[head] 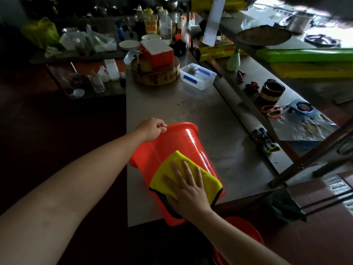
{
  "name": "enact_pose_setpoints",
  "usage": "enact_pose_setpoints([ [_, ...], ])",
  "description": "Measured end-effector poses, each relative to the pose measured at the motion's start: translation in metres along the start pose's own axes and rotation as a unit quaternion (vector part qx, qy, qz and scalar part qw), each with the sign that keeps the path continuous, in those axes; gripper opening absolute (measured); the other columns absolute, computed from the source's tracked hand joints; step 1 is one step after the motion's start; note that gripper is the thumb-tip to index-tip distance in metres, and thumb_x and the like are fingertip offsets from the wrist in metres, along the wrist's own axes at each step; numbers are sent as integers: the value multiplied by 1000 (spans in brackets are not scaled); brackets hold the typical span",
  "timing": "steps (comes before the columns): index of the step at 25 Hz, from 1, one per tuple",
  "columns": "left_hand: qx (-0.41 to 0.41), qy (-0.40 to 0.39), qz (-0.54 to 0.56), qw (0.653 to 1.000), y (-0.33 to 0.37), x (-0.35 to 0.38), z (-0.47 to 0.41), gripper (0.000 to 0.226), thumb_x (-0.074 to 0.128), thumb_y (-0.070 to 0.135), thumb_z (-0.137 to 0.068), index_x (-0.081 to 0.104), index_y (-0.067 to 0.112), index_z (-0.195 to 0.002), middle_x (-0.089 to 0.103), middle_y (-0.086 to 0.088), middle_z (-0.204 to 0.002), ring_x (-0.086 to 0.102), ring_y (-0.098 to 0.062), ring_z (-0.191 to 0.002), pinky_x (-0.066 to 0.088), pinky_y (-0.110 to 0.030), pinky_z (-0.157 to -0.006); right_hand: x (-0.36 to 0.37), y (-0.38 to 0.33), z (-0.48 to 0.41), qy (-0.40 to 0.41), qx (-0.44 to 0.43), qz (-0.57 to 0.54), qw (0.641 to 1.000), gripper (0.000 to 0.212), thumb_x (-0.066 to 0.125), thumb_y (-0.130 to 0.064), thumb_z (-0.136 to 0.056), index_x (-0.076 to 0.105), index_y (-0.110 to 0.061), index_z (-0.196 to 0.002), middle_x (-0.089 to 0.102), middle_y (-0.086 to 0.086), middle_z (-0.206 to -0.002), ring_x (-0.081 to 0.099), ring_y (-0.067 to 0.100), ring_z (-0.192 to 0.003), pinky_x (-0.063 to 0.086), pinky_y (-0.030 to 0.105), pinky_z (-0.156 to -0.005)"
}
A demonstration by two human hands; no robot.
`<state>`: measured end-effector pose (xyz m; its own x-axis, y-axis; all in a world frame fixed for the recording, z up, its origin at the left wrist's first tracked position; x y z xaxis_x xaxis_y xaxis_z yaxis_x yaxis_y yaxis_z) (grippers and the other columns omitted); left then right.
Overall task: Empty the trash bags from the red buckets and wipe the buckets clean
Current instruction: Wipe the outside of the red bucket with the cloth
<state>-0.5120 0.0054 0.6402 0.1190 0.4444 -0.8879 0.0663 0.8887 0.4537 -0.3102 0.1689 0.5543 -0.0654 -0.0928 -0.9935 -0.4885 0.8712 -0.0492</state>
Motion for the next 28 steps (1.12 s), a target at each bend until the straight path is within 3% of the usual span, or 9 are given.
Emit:
enact_pose_setpoints([
  [3, -10, -19, 9, 1000, -3, -3, 1, 23, 67, 34, -94, 72, 24, -114, 70, -2, -118, 62, -22, -111, 39, -24, -81, -9, 0, -50, -39, 25, -20, 999, 65, 28, -67, -96, 14, -50, -157, -12, -5, -170, -25, 32, -152, -5, 68, -118],
  [8, -8, -38, 1, 999, -4, -9, 3, 26, 65, 33, -95, 71, 25, -120, 68, -1, -124, 61, -20, -114, 37, -22, -82, -23, -5, -105, -57, 55, -31, 996, 66, 27, -66, -99, 8, -46, -159, -20, -2, -168, -29, 32, -150, -7, 68, -118],
  [12, -7, -33, 18, 999, -6, -10, 10, 27, 65, 32, -96, 71, 23, -120, 69, -2, -120, 62, -22, -112, 41, -23, -85, -20, 0, -81, -37, 42, -21, 998, 64, 22, -69, -100, 5, -49, -158, -17, -3, -169, -24, 31, -152, 0, 65, -120],
  [18, -10, -26, 30, 999, -7, -8, 16, 27, 66, 30, -95, 71, 20, -120, 69, -4, -118, 63, -22, -110, 43, -24, -85, -9, 39, 12, 3, 88, -44, 995, 63, 31, -70, -100, 19, -48, -157, -3, -3, -170, -9, 30, -156, 14, 61, -122],
  [23, -8, -23, 17, 1000, -4, -8, 17, 28, 65, 33, -95, 70, 22, -121, 70, -3, -120, 63, -22, -112, 45, -28, -90, -3, 52, 38, -34, 102, -66, 992, 65, 24, -74, -99, 6, -51, -157, -10, -5, -170, -17, 27, -155, 10, 59, -123],
  [28, -20, -29, 30, 999, -15, -9, 19, 27, 66, 32, -95, 71, 22, -119, 70, -2, -120, 62, -20, -113, 45, -28, -93, -12, 52, -19, -62, 115, -93, 987, 68, 17, -79, -96, -7, -55, -155, -19, -7, -168, -28, 23, -152, 3, 56, -125],
])
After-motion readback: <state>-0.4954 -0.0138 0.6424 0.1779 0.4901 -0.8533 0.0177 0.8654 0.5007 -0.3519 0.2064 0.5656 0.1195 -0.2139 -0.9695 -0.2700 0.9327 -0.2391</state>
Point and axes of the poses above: each hand's wrist, its own z-axis away from the middle knuckle, its own x-axis out of the palm, y = z × x, the point moved 7 cm from there along -z, towards the middle knuckle
